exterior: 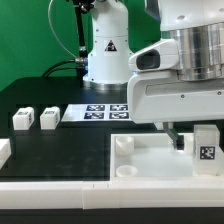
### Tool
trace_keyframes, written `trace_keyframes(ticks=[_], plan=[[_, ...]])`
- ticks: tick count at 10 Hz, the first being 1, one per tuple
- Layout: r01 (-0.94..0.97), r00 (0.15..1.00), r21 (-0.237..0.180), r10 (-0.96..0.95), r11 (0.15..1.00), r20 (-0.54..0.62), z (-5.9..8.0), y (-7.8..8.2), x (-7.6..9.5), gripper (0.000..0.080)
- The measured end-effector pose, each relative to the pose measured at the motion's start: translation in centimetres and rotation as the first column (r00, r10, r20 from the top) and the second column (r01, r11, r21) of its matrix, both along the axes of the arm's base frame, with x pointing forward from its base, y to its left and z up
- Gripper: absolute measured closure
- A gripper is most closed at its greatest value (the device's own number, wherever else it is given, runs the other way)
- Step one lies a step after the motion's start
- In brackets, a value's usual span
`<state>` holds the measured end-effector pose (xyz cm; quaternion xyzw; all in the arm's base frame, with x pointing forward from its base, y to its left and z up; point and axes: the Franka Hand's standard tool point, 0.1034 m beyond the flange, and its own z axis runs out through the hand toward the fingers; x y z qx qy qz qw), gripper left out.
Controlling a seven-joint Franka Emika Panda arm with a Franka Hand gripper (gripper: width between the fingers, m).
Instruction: Assemble one leg
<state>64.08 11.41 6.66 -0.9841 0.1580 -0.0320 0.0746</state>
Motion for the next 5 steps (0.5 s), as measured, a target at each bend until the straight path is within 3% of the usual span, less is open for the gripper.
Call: trace_keyframes(ticks=[1, 2, 3, 5], plan=[[0.002, 1.000, 0.000, -0.002, 1.000, -0.001, -0.03, 0.01, -0.01, 0.0401], [0.112, 0.994, 0.009, -0.112, 0.994, -0.017, -0.09, -0.14, -0.04, 0.0401], [0.227, 0.973, 0.015, -0.227, 0.974, -0.035, -0.14, -0.23, -0.05, 0.0505], [0.472, 0.879, 0.018, -0.469, 0.881, -0.083, -0.11, -0.42, 0.03, 0.0505]])
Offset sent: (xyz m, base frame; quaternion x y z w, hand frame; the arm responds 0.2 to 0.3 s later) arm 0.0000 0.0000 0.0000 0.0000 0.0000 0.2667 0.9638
